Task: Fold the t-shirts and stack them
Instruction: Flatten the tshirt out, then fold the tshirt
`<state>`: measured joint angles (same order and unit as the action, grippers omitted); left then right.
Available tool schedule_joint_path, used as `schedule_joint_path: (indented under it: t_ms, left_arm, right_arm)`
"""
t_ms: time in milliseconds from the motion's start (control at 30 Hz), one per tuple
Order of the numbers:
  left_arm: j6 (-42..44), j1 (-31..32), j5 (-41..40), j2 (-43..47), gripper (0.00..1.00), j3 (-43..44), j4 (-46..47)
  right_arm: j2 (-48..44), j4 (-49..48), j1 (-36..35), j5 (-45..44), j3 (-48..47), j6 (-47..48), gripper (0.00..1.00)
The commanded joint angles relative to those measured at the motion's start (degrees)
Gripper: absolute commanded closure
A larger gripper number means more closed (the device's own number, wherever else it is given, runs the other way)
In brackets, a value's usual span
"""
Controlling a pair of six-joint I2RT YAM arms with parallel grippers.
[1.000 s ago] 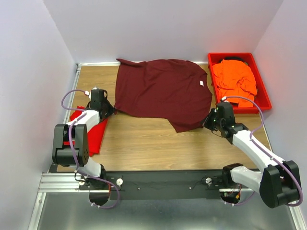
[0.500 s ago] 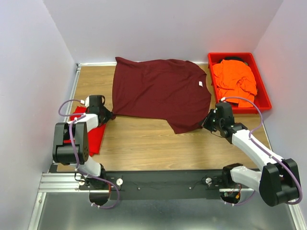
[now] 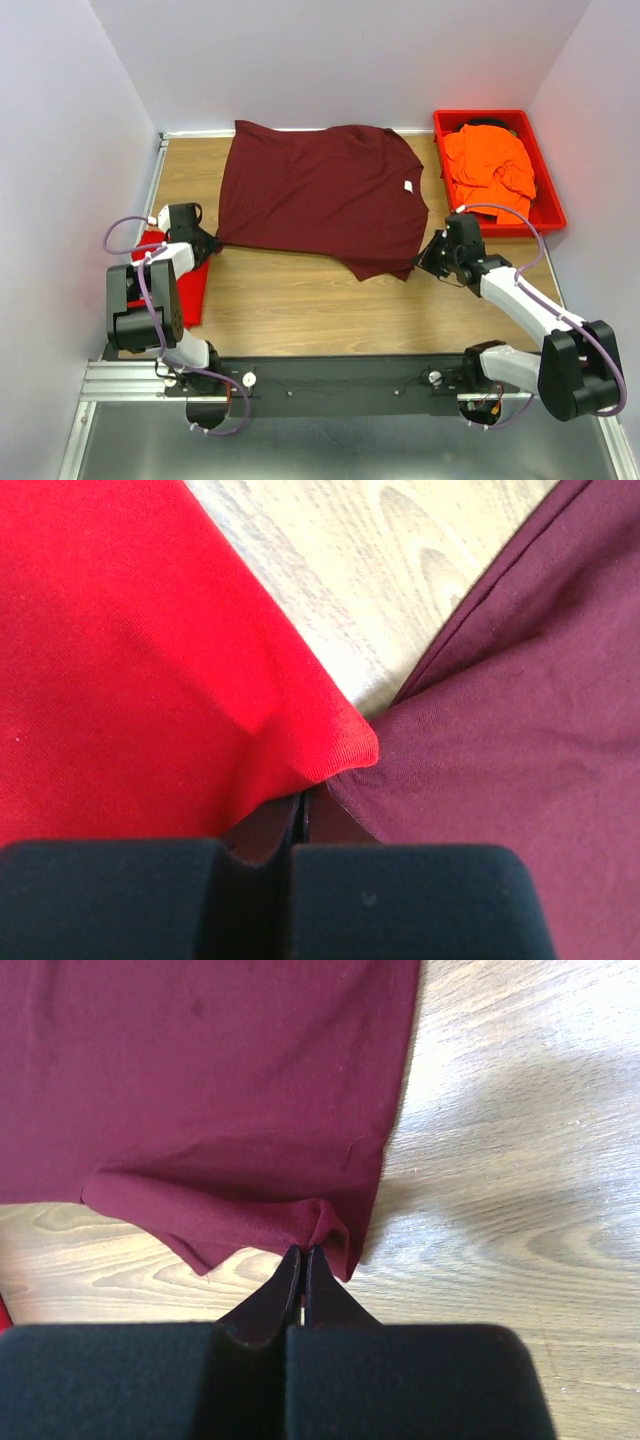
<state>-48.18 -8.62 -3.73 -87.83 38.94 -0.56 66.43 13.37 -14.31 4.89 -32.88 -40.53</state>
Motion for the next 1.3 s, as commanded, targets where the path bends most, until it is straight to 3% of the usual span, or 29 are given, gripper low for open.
schedule_joint_path:
  t_ms: [0,300,567,800,1067,1267]
  left_arm:
    - [2.8,-0.7,-4.7,0.7,1.0,-2.1,-6.3]
    - [4.1,1.4,-8.3,9.2,1.0,-2.6,-9.5]
    - [2.7,7.1,-10.9,12.6,0.99,-1.5,-11.9]
    - [4.4,8.3,-14.5,14.6,0.97,-0.1,-13.2]
    - [5.0,8.5,-15.8,15.2,0.93,0.5,-14.0]
    - [4.5,8.5,-15.3,14.5,0.89,3.4,-14.1]
  right_arm:
    - [-1.7,1.1,0.1,-0.1,-0.9,-0.9,1.0]
    - [-14.7,16.3,0.0,-9.6,-4.6,-2.3,1.0]
    - [-22.2,26.7,0.0,-9.6,-7.0,-4.0,0.99]
    - [-26.7,33.8,0.1,-10.3,-10.5,-6.0,1.0]
    - [-26.2,38.1,0.0,-13.5,-13.8,-4.6,1.0]
    - [-18.5,31.0,0.0,-13.9,-16.2,-3.5,0.99]
